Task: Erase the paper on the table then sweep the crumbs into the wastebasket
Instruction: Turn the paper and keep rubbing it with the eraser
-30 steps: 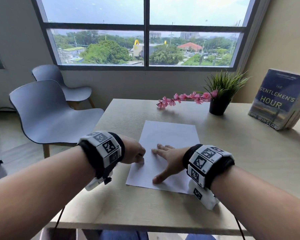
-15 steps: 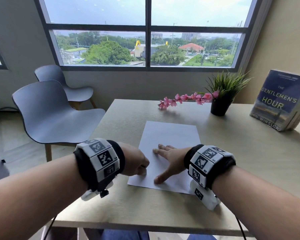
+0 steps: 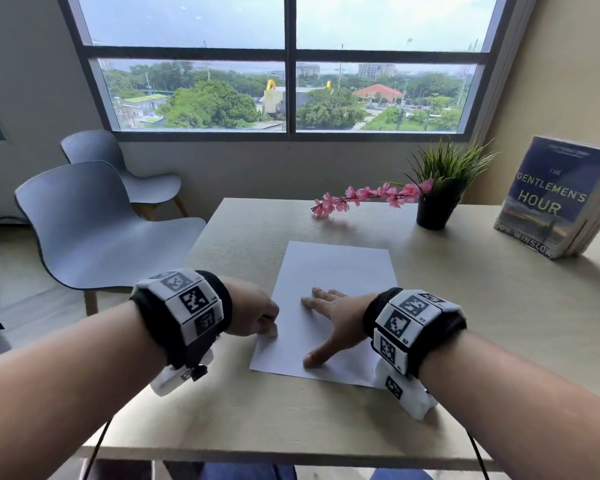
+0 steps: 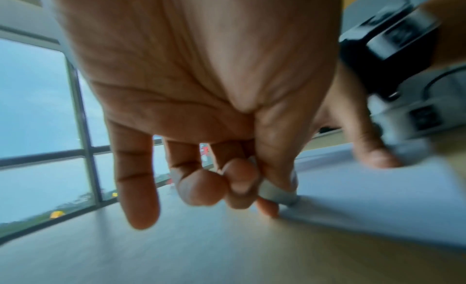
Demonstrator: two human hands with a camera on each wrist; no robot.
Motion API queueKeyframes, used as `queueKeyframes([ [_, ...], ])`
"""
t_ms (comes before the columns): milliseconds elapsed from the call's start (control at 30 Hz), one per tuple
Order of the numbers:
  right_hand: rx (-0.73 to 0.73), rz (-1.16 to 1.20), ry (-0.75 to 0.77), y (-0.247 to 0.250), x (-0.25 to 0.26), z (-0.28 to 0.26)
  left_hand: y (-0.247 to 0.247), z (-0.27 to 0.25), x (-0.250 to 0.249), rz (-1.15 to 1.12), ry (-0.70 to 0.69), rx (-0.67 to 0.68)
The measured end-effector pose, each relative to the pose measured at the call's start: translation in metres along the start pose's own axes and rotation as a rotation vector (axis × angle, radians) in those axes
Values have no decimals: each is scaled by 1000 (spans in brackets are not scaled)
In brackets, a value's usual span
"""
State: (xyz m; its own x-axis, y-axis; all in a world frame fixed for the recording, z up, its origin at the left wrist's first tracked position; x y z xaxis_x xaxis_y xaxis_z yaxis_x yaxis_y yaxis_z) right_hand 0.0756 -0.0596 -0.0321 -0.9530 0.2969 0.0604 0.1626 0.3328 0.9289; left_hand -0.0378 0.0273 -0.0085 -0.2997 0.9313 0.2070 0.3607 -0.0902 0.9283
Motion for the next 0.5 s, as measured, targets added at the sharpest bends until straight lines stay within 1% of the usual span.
queueKeyframes([
  [100,0,6,-3,-1,0,1,3,5,8,12,28,-9],
  [267,4,1,-6,0,0,-1,-2,1,-6,57,-25,-2],
  [400,-7,-1,-1,3,4,-5,-1,5,8,19,47,-15],
  [500,-14,46,38,5,7,-11,7,6,15,-83,97,-90],
])
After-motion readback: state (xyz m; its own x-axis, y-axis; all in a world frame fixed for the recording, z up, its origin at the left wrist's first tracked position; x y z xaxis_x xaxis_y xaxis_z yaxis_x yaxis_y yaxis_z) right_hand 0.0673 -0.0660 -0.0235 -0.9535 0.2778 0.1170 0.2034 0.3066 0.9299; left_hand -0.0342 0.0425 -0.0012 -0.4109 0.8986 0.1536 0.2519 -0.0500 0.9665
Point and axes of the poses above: each hand's wrist, its own z-axis towards the middle knuckle, its own y-axis out of the back of the hand, x = y × z, the point moved 5 cm from there along z, towards the middle knuckle, and after that the axes turned 9 degrees about -x, right-handed, at the moved point
